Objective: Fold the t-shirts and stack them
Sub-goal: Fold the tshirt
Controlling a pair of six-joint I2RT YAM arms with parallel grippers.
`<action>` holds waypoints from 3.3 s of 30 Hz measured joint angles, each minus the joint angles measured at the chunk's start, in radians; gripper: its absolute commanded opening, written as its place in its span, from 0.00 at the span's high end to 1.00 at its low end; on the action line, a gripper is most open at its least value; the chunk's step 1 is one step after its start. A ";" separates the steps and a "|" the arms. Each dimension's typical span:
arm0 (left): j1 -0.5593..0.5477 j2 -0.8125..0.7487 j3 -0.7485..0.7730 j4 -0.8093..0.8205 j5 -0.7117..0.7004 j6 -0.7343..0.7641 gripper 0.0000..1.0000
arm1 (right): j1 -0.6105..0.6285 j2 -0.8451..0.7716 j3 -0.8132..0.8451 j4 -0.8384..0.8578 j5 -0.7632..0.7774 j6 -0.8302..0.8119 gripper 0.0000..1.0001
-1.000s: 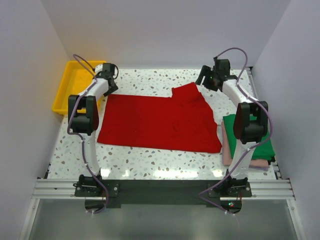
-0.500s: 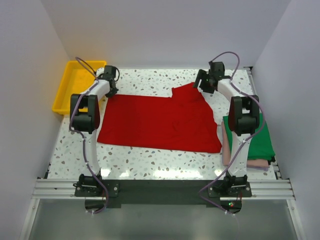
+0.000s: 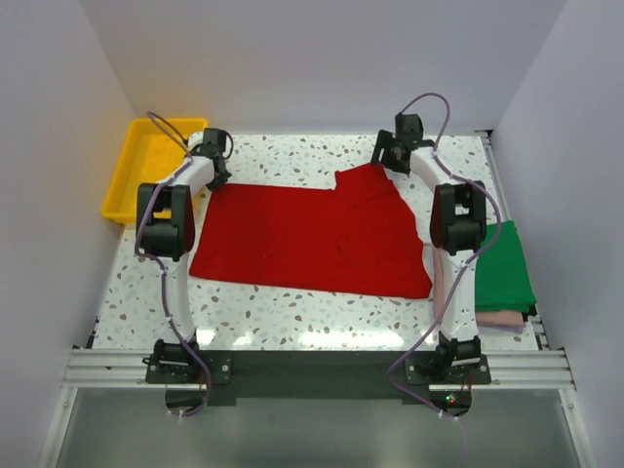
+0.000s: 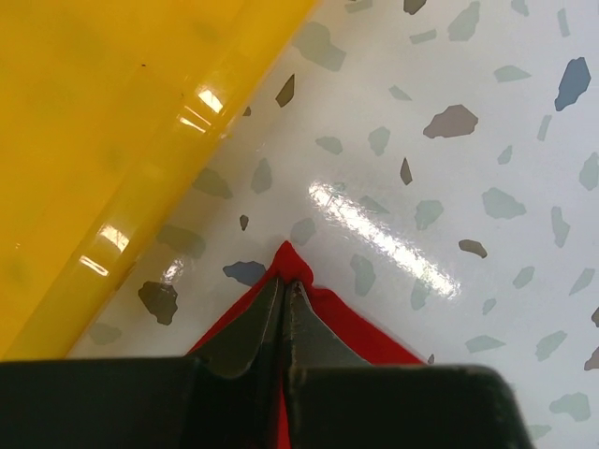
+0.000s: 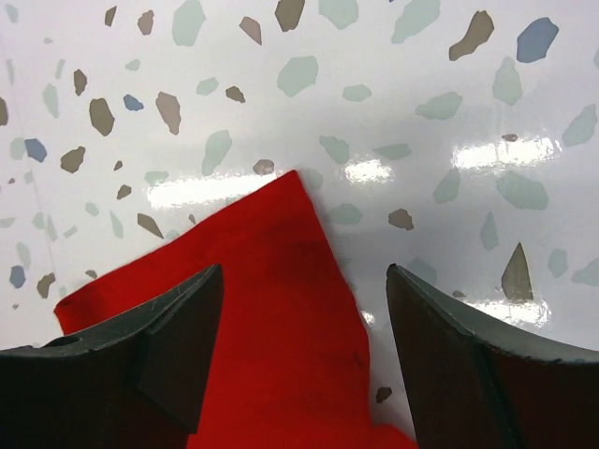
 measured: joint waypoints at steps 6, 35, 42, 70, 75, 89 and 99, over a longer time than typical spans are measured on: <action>0.000 -0.001 -0.006 0.016 0.006 0.000 1.00 | 0.064 0.083 0.127 -0.080 0.131 -0.027 0.35; 0.000 -0.028 -0.060 0.089 0.063 0.028 1.00 | 0.106 0.142 0.233 -0.175 0.288 -0.025 1.00; 0.003 -0.033 -0.068 0.094 0.074 0.028 1.00 | 0.083 0.026 0.142 -0.154 0.259 -0.023 1.00; 0.031 -0.132 -0.145 0.100 0.154 0.028 1.00 | 0.066 -0.406 -0.306 -0.042 0.184 0.012 1.00; 0.034 -0.161 -0.160 0.108 0.173 0.027 1.00 | 0.066 -0.489 -0.389 -0.025 0.171 0.026 1.00; 0.035 -0.318 -0.312 0.115 0.182 0.027 1.00 | 0.066 -0.775 -0.712 -0.006 0.164 0.072 1.00; 0.035 -0.453 -0.460 0.119 0.174 0.021 1.00 | 0.069 -0.970 -0.947 0.013 0.114 0.117 1.00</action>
